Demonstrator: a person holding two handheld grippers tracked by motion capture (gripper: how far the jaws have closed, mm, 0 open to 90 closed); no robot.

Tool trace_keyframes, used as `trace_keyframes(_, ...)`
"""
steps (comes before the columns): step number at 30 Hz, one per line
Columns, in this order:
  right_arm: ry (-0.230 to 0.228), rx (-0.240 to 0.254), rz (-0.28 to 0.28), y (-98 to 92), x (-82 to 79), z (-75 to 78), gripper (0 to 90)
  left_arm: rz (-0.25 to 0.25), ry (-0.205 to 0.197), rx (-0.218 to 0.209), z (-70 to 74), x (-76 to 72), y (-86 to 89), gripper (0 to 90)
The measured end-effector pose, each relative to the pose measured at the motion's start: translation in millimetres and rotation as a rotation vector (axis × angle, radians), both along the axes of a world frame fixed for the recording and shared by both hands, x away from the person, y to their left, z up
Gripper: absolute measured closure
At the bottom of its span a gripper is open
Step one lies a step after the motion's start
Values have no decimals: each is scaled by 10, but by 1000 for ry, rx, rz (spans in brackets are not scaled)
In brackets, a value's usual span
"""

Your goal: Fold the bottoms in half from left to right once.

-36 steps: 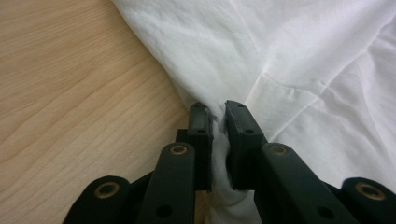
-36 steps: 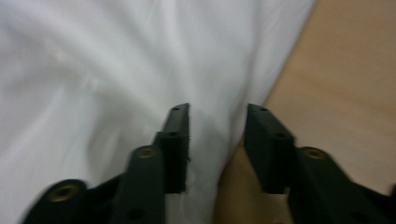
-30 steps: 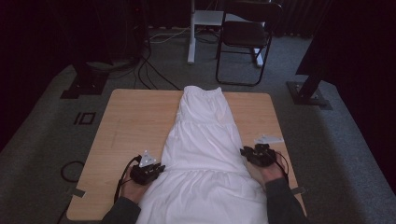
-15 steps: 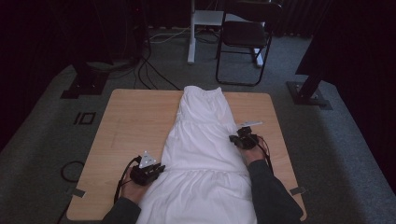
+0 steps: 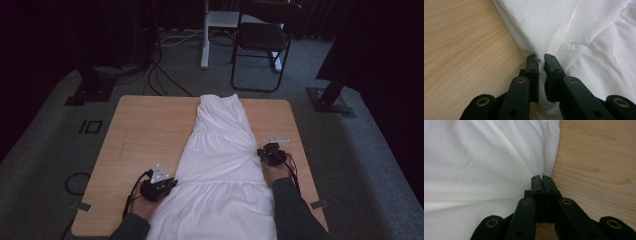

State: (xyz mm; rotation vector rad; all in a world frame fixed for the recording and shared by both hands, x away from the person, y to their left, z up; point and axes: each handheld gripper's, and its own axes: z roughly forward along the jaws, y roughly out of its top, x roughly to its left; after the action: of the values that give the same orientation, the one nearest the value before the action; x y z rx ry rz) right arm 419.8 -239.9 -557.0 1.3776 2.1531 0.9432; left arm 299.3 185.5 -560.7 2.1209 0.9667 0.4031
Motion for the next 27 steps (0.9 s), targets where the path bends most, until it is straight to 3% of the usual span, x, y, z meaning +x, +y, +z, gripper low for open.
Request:
trace_keyframes(1, 0, -3, 1, 5, -4, 1, 889, 8, 8, -9, 4, -7, 15, 782)
trace_keyframes(4, 1, -11, 4, 15, -2, 4, 889, 24, -16, -34, 89, 34, 54, 592)
trace_keyframes(6, 7, -7, 3, 14, 3, 6, 888, 24, -42, -58, 225, 121, 61, 548)
trace_keyframes(9, 8, -3, -2, 19, 7, 5, 887, 31, -84, -76, 438, 357, -21, 480)
trace_keyframes(11, 7, 3, -2, 23, 17, 2, 887, 83, -91, -92, 518, 587, -104, 408)
trace_keyframes(14, 13, 13, -10, 31, 37, 4, 886, 110, -38, -119, 505, 965, -262, 363)
trace_keyframes(18, 18, 12, -9, 43, 55, 9, 886, 115, 7, -39, 316, 1288, -548, 354)
trace_keyframes(20, 17, 14, -7, 41, 57, 8, 886, 116, 28, -2, 203, 1363, -638, 359)
trace_keyframes(22, 16, 18, -6, 37, 56, 5, 886, 108, 50, 29, 112, 1385, -670, 469)
trace_keyframes(23, 14, 18, -4, 35, 56, 3, 886, 103, 35, 35, 99, 1363, -658, 534)
trace_keyframes(25, 11, 27, 9, 25, 48, -4, 886, 105, 59, 19, 109, 1328, -614, 720)
trace_keyframes(27, 20, 49, 16, 10, 26, -8, 886, 106, 71, 2, 104, 1261, -547, 819)
